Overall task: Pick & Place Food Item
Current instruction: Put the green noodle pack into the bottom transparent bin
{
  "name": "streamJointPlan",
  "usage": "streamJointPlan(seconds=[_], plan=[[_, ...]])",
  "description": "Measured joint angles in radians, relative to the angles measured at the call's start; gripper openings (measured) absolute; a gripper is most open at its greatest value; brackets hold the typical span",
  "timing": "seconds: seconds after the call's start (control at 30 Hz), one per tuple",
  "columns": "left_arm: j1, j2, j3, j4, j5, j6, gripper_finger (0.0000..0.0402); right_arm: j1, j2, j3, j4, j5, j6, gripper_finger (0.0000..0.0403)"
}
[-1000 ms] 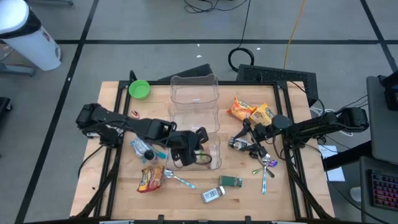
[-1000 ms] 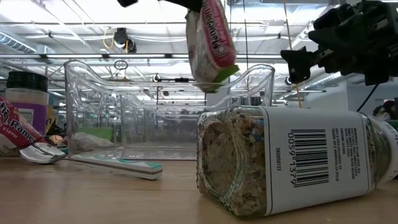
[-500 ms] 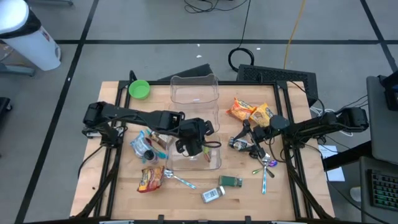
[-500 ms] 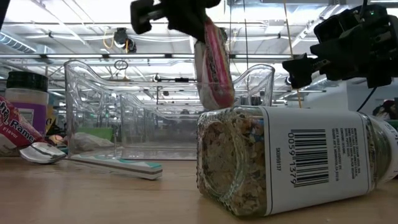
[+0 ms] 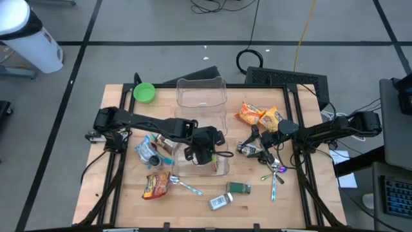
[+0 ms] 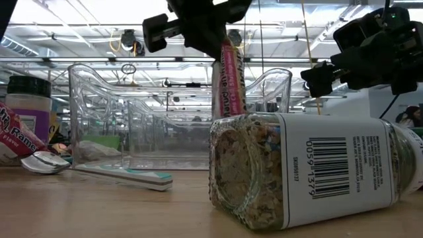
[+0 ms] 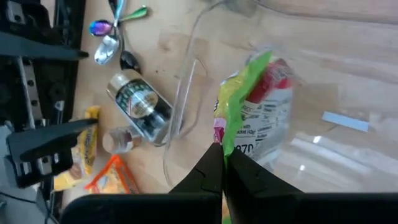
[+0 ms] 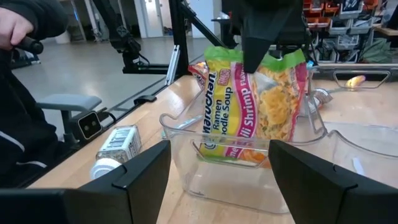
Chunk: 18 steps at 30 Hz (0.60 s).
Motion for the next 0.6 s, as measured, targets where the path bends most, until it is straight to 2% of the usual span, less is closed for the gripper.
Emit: streamJointPlan(seconds=[0.17,0.6], plan=[[0.007,0.005,0.0,0.041,0.05,-0.018,0.0003,0.0,0.0,0.0,0.002,0.002,-0.01,0.0263],[0.031,0.017,0.0,0.054,0.053,-0.042,0.0003,-0.04,0.0,0.0,0.023,0.005,-0.045,0.0263]])
